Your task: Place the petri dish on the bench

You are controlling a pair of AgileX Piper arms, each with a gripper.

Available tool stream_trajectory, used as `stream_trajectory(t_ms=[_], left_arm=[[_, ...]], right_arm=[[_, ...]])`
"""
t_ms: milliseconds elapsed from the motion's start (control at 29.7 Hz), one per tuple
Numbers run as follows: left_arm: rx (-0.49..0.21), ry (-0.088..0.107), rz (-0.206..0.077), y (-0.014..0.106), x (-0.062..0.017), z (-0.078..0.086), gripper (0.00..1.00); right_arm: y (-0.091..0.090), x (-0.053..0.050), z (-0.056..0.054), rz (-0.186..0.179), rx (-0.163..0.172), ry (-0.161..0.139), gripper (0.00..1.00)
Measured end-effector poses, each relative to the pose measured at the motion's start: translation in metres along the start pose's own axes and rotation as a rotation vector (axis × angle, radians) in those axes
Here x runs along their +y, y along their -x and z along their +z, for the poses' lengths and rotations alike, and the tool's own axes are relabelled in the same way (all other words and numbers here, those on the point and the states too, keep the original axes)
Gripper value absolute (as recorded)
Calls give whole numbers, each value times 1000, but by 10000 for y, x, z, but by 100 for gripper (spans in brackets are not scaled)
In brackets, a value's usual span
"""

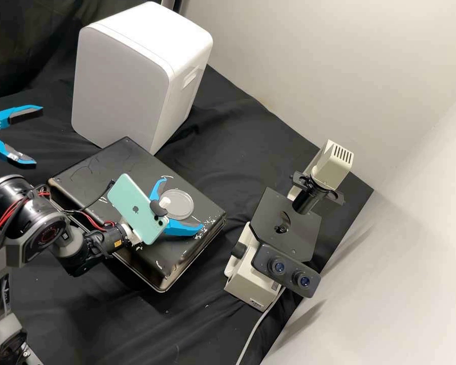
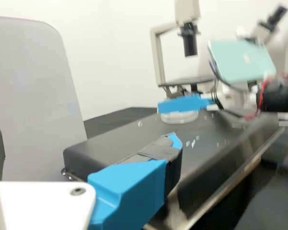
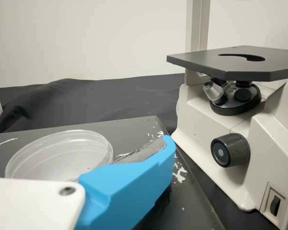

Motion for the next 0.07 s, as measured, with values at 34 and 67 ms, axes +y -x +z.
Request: stream_trajectory(t_ms=[34, 67], left_arm=[[1, 12, 9, 4, 14, 0, 100], [4, 15, 12, 5, 18, -2, 100]], right_arm=[[0, 0, 0, 0, 0, 0, 100], [0, 0, 0, 0, 0, 0, 100]])
